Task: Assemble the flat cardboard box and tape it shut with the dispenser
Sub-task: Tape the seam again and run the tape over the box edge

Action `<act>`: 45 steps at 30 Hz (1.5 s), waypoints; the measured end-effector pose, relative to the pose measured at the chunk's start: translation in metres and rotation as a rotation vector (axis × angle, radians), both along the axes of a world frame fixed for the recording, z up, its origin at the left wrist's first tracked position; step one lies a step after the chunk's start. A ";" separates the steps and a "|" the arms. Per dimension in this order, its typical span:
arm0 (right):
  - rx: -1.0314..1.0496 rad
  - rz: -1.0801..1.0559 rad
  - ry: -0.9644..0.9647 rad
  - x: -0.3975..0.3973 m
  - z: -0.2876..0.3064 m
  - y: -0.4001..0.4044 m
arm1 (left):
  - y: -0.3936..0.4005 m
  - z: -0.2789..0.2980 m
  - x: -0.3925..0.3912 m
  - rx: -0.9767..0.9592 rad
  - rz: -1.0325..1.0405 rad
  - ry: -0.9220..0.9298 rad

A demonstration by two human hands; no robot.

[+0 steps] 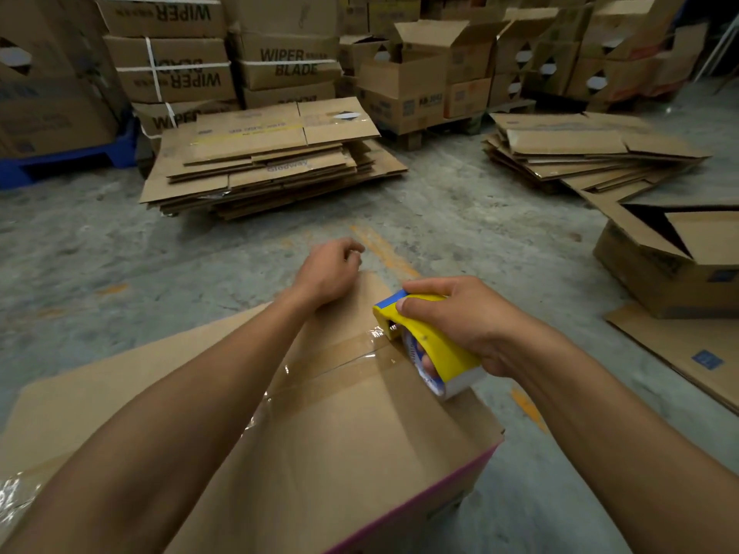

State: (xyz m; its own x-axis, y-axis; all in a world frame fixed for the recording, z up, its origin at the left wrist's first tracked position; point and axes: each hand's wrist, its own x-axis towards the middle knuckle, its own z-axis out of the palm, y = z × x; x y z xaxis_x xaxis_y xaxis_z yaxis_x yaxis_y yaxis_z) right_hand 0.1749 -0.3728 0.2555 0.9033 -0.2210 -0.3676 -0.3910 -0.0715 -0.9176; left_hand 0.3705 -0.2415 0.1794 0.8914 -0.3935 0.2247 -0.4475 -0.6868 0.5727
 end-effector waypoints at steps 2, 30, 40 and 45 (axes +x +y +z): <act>-0.030 -0.017 0.001 0.002 -0.001 0.000 | 0.005 -0.003 -0.016 0.090 -0.120 -0.035; -0.165 0.122 0.049 -0.100 0.005 -0.008 | 0.006 0.004 -0.095 0.536 -0.105 -0.004; -0.245 0.191 0.138 -0.095 0.010 -0.006 | 0.002 -0.013 -0.164 0.407 -0.347 -0.033; -0.191 0.187 0.129 -0.105 0.008 -0.006 | 0.006 -0.016 -0.165 0.377 -0.314 -0.057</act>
State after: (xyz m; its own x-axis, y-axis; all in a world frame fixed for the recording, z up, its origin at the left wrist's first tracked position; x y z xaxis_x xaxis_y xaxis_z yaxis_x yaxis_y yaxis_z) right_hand 0.0698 -0.3786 0.2634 0.8835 -0.1311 -0.4497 -0.4671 -0.3198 -0.8244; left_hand 0.2055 -0.2360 0.1634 0.7071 -0.7046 0.0600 -0.6895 -0.6682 0.2794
